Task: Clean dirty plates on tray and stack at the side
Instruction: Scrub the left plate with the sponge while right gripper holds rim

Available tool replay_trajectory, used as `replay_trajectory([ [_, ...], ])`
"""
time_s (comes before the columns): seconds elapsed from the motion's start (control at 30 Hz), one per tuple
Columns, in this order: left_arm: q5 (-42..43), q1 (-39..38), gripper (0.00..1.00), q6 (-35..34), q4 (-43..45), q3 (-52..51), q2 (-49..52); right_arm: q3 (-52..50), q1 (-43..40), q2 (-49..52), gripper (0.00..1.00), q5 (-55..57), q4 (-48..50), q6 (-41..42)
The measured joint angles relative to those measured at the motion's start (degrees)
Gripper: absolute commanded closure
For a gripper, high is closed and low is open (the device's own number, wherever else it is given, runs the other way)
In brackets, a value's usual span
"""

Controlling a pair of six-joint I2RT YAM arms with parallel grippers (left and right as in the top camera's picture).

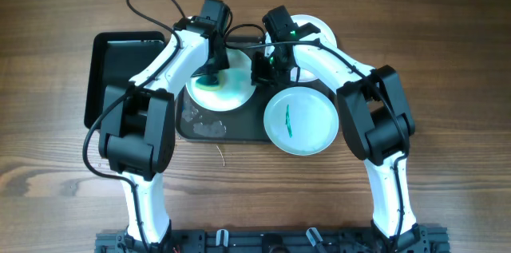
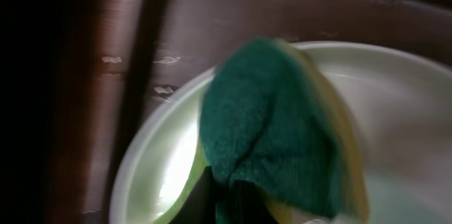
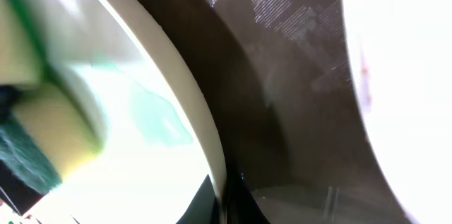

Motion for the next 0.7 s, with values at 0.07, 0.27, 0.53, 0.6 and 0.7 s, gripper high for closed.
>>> replay_trajectory([
  [0.07,-3.65,0.0,0.96,-0.17,-2.05,0.04,0.0,0.0,0.02,0.0,0.96,-0.09,0.09,-0.02],
  [0.27,5.86,0.02,0.96,0.83,-7.85,0.09,0.0,-0.04,0.33,0.0,0.96,-0.24,0.0,-0.46],
  [0.53,32.26,0.15,0.96,7.91,-3.52,0.13,0.0,-0.04,0.31,0.0,0.96,-0.24,-0.11,-0.59],
  [0.6,33.4,0.09,0.96,8.41,-1.07,0.13,0.02,-0.04,0.26,0.0,0.96,-0.24,-0.11,-0.61],
  [0.7,32.06,-0.02,0.96,8.9,2.16,0.13,0.02,-0.04,0.22,0.0,0.96,-0.24,-0.11,-0.61],
])
